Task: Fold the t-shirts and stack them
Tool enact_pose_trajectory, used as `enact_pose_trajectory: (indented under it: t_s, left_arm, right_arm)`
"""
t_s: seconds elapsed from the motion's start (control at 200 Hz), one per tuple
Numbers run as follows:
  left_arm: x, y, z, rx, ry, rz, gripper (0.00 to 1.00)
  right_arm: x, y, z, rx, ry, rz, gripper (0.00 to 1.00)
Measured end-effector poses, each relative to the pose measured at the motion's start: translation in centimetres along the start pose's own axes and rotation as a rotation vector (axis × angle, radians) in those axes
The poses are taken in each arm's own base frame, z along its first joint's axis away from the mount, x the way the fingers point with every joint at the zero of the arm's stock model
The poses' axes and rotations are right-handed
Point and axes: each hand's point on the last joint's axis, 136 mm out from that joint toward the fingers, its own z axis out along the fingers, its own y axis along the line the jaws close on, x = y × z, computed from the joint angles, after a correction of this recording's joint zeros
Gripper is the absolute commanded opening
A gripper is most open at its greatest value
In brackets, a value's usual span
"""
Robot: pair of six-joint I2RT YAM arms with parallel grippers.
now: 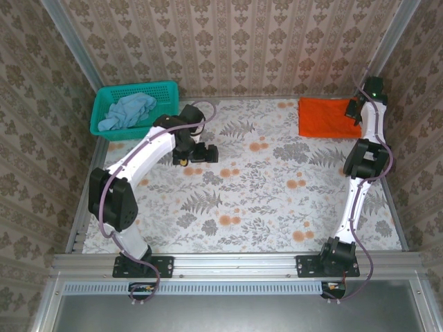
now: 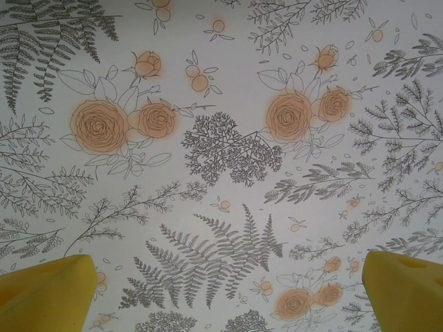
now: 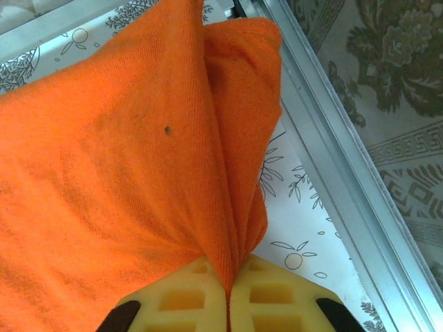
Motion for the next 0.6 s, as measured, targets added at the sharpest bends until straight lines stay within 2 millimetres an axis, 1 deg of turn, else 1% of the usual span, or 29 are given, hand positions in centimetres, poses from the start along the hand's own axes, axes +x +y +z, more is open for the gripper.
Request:
enact_pose_trajectory:
  t_s: [0.035,0.085,0.165,0.18,0.185,0.19,0.2,0.22,0.255,0.3,0.44,0.51,0.6]
  left_arm:
    - [0.0,-0.1,0.0,0.001,0.001,0.001,1.00]
    - [0.0,-0.1,0.1,0.001,0.006,0.003,1.00]
    - [0.1,0.0,0.3,-0.001,0.016,0.003,1.00]
    - [0.2,0.0,0.3,-0.001,0.019,0.003,1.00]
    - [0.2,0.0,0.4,-0.002,0.020,0.003,1.00]
    - [0.2,0.0,0.4,-0.002,0.020,0.004,1.00]
    - [0.2,0.0,0.4,-0.002,0.021,0.004,1.00]
    - [0.2,0.0,0.4,-0.003,0.024,0.004,1.00]
    - [0.3,0.0,0.5,-0.004,0.028,0.004,1.00]
    - [0.4,0.0,0.5,-0.004,0.034,0.003,1.00]
    - [0.5,0.0,0.4,-0.001,0.038,0.003,1.00]
    - [0.3,-0.2,0.2,0.002,0.031,0.006,1.00]
    - [0.0,-0.5,-0.1,0.008,0.018,0.012,1.00]
  right_arm:
    - [-0.2,-0.1,-0.1,0.000,-0.006,0.001,0.13]
    - [-0.5,-0.1,-0.2,-0.001,-0.014,0.001,0.17]
    - [-0.7,-0.1,-0.4,-0.002,-0.022,0.006,0.35]
    - [-0.8,-0.1,-0.4,-0.003,-0.023,0.000,0.40]
    - [-0.8,-0.1,-0.4,-0.003,-0.023,-0.002,0.45]
    - [-0.8,-0.1,-0.4,-0.002,-0.024,-0.001,0.52]
    - [-0.8,-0.1,-0.4,-0.002,-0.024,0.009,0.60]
    - [-0.9,-0.1,-0.5,-0.003,-0.027,0.001,0.66]
    - [-1.1,-0.2,-0.6,-0.002,-0.033,0.007,0.74]
    - [-1.4,-0.3,-0.7,-0.002,-0.041,0.011,0.77]
    - [-2.0,-0.4,-1.5,0.001,-0.055,0.030,0.79]
    - [-1.7,-0.2,-1.6,0.002,-0.043,0.036,0.80]
    - [-0.9,0.0,-2.0,0.019,-0.008,0.045,0.79]
